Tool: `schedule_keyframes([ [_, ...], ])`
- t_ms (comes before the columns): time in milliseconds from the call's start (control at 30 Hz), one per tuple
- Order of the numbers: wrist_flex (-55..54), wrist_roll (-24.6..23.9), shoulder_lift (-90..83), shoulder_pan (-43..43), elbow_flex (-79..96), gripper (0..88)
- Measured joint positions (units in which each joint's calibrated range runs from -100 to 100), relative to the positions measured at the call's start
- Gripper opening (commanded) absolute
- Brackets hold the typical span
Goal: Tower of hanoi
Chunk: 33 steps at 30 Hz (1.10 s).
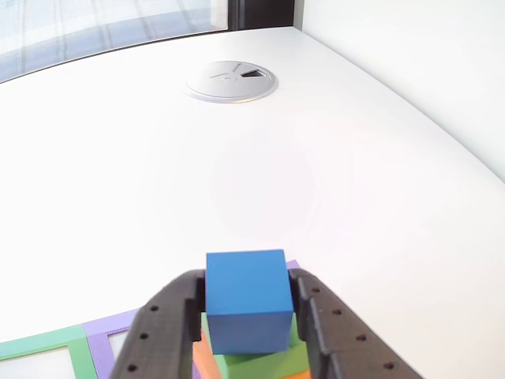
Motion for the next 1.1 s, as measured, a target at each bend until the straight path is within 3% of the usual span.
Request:
schedule_keyframes([
  [167, 9.1, 0.2, -8.2, -1.5, 0.0, 2.1],
  [300, 23.6, 0.5, -18.7, -1.5, -2.6, 2.0],
  [667, 92.0, 0.2, -36.5, -7.4, -41.3, 1.8],
  [767, 105.5, 0.2, -37.5, -10.4, -52.9, 1.8],
  [900, 115.5, 0.5, -39.7, -14.2, -61.3, 1.8],
  [1100, 120.8, 0.4, -41.9, -19.4, -65.3, 1.7],
])
